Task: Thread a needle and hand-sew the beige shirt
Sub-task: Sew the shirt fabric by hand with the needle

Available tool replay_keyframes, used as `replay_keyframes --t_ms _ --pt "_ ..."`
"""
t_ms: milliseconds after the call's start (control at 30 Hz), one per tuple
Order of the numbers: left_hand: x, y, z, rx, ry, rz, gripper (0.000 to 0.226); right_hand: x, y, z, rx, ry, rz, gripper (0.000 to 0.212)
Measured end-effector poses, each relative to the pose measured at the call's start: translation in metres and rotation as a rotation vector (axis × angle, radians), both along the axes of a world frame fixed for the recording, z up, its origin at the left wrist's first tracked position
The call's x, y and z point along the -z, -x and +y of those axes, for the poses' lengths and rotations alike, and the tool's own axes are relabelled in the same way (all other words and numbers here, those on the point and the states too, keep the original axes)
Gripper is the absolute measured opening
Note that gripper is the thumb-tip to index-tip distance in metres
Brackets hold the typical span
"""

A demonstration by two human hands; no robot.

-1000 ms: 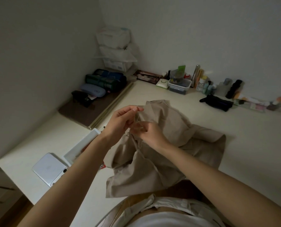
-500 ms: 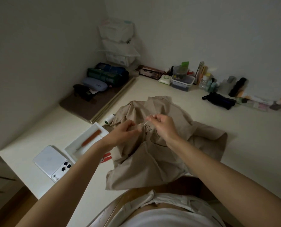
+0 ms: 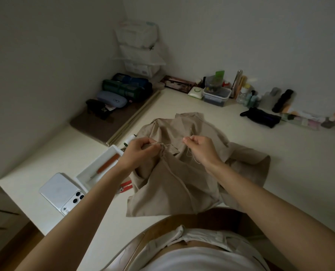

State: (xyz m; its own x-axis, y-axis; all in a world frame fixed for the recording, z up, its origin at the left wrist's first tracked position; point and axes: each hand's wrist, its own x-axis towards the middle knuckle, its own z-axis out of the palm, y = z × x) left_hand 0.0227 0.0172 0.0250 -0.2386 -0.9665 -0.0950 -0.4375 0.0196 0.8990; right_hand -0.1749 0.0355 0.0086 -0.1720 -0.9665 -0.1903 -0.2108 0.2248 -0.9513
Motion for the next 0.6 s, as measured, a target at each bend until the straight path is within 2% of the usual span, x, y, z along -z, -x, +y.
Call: replay_keyframes --t_ms 67,200,333,433,500,600 --pt "0.000 -0.001 -0.002 -0.064 -0.013 -0.007 0.017 -0.002 -0.002 0.005 -0.098 -0.039 -0.012 0.026" --pt "-0.002 0.003 -0.004 -0.135 -0.016 0.001 0.019 0.007 -0.023 0.007 -0.108 -0.067 0.002 0.036" --pt "-0.003 0.008 -0.005 -0.146 -0.026 0.054 0.017 0.012 -0.037 0.010 -0.199 -0.040 0.054 0.023" --pt "-0.004 0.008 -0.004 -0.133 -0.059 0.100 0.018 0.011 -0.042 0.009 -0.198 -0.035 0.143 0.031" --pt "-0.006 0.007 -0.003 -0.119 -0.069 0.109 0.018 0.013 -0.044 0.007 -0.213 -0.004 0.249 0.025" --pt "-0.007 -0.001 -0.001 -0.108 -0.092 0.110 0.016 0.014 -0.038 0.007 -0.223 0.060 0.290 0.018"
